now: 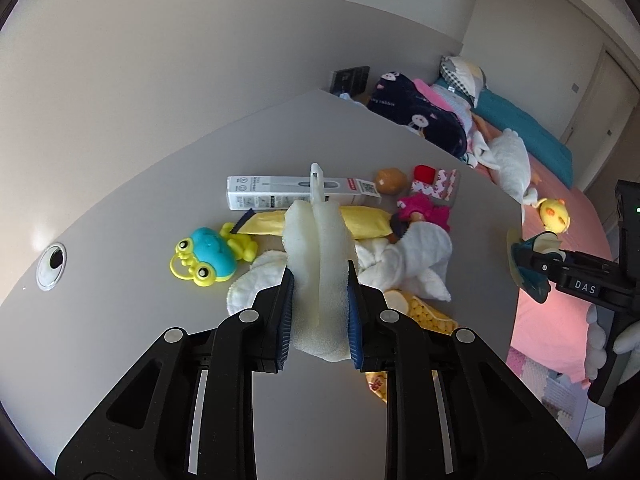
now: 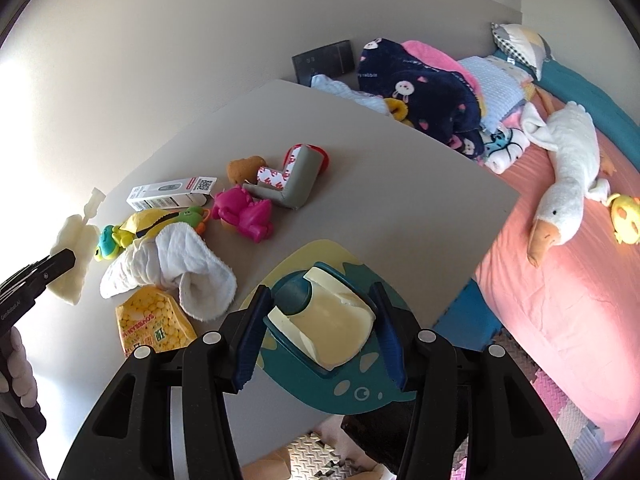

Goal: Collect trash
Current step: 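Grasp the white cloth with the left gripper while the right gripper grasps the teal dinosaur mat, then carry the white cloth and teal mat over the black bin and release both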

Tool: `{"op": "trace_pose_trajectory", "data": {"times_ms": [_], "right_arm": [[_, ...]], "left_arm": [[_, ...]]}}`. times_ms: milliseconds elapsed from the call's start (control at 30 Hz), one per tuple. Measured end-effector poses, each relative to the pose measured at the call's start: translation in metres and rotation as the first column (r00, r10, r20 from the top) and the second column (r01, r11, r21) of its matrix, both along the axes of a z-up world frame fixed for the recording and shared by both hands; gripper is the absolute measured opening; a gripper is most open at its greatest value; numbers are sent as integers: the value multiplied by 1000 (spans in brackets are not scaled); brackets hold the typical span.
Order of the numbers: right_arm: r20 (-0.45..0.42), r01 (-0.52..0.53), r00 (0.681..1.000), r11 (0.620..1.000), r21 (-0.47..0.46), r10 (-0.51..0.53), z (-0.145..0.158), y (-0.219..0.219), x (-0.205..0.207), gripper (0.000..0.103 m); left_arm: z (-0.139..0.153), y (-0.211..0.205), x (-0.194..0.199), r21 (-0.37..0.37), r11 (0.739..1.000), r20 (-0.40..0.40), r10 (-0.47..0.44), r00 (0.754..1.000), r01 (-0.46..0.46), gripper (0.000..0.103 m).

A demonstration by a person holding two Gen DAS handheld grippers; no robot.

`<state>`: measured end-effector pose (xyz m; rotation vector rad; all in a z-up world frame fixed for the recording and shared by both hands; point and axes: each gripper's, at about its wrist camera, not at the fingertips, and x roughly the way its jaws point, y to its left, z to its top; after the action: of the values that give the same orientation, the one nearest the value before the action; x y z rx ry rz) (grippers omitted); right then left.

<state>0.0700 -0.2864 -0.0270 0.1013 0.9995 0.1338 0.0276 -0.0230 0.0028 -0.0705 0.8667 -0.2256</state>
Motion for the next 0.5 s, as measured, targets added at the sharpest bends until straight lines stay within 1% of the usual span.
{"op": "trace_pose_trajectory", "data": {"times_ms": [267, 500], "right_arm": [[12, 79, 997, 997, -8, -79, 8, -33, -32, 52], [24, 164, 986, 986, -12, -164, 13, -64, -56, 52]], "left_arm": [[3, -46, 0, -9, 993, 10, -116, 993, 116, 22], [4, -95, 0, -7, 971, 16, -241, 971, 241, 22]]}}
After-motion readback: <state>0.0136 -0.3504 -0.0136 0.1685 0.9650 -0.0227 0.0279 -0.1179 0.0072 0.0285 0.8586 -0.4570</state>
